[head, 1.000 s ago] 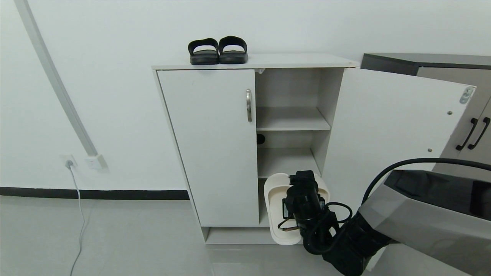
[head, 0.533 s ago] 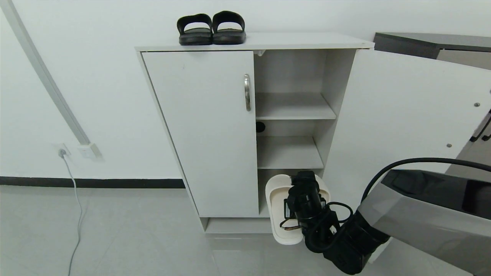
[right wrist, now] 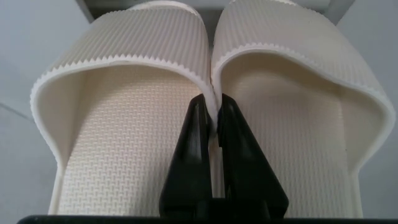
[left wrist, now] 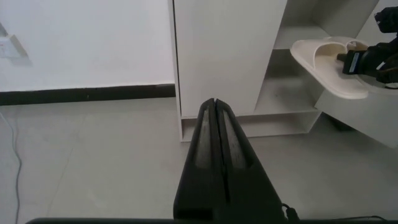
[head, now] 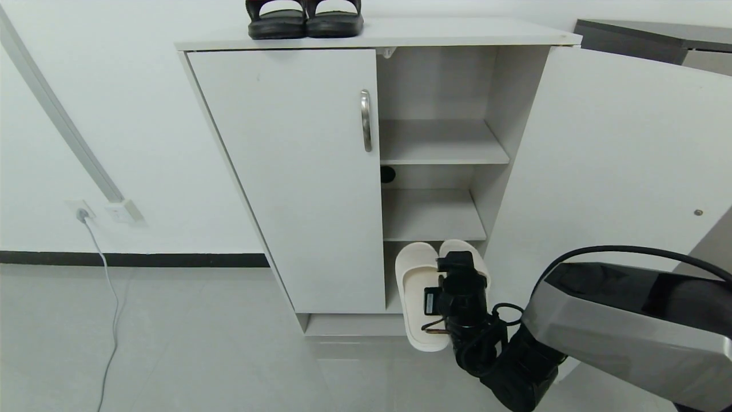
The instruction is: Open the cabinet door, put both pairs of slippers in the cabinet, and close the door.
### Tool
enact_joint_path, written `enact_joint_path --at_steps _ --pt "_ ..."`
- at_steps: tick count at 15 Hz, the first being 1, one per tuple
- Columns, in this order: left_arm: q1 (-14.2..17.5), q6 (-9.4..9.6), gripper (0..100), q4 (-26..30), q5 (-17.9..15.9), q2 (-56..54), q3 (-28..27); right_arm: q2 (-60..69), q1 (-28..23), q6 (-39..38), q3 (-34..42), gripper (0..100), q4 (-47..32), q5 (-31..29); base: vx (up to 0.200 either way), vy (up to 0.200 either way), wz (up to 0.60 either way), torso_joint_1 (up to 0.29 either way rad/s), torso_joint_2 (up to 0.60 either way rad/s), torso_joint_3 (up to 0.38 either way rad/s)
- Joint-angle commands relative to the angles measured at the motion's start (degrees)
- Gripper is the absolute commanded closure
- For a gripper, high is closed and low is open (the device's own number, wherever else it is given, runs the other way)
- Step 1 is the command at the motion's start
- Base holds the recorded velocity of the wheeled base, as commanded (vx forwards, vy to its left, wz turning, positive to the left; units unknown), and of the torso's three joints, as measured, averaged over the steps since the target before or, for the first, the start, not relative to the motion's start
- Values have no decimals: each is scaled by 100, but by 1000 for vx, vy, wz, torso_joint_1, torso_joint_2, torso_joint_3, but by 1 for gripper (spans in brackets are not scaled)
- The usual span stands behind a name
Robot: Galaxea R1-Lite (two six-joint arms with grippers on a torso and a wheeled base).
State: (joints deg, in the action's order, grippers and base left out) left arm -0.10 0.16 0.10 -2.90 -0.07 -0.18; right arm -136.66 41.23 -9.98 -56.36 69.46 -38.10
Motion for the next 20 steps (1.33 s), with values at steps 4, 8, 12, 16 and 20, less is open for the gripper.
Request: enact_joint_path --at_steps 4,8,12,16,20 --pt "1 2 100 -1 0 7 9 -116 -115 339 178 100 525 39 0 0 0 0 0 0" --pt "1 2 100 -1 -9 7 1 -124 -106 339 178 100 525 39 0 0 0 0 0 0" --pt "1 11 100 -1 -9 7 1 -124 -115 339 178 100 525 39 150 0 0 -2 4 3" --pt "1 2 100 -1 -9 7 1 -124 -115 339 169 100 525 48 200 0 0 5 1 0" --pt "1 2 100 -1 -9 7 1 -124 -115 339 169 100 525 48 200 0 0 1 0 5"
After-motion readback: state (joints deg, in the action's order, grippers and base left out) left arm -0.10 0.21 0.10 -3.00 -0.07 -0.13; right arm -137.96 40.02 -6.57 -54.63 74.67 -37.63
